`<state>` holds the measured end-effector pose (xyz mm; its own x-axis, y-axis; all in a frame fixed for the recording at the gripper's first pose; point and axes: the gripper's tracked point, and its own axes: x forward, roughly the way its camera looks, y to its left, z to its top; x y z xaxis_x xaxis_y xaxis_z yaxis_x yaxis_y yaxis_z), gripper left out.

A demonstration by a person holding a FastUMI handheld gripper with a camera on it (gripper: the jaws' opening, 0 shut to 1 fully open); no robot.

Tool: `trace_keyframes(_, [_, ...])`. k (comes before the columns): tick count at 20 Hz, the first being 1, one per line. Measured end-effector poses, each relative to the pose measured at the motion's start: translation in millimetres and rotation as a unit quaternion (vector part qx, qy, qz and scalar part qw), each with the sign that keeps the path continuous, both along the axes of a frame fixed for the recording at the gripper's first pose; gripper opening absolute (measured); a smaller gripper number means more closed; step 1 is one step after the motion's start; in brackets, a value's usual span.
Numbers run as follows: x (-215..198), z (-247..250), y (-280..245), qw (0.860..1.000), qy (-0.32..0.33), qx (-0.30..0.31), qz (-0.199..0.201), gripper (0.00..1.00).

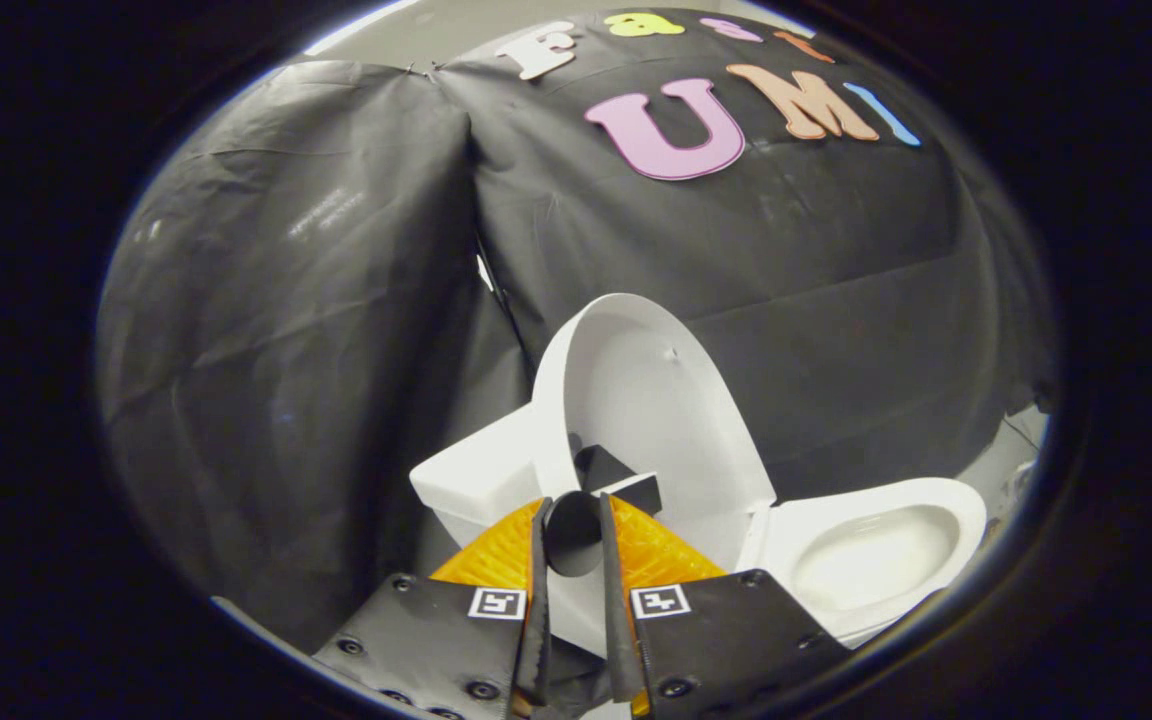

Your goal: Open the toilet lid.

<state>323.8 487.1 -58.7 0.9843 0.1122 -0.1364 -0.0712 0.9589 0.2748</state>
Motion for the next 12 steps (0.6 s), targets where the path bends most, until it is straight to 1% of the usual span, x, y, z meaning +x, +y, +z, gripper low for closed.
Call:
trace_keyframes(2, [1,0,2,1.0,0.003,-0.014,0.004,0.24])
trace_keyframes(6, [1,0,1,1.0,0.004,-0.004,-0.002,0.24])
trace_keyframes(7, [1,1,-1,1.0,0.003,-0.006,-0.003,0.31])
trace_keyframes(10, [-4,12,19,0.999,-0.013,0.002,0.044,0.53])
trace_keyframes(11, [-1,16,22,0.999,-0.018,-0.004,0.05,0.61])
trace_keyframes(12, [-1,19,20,0.999,-0.021,-0.014,0.047,0.68])
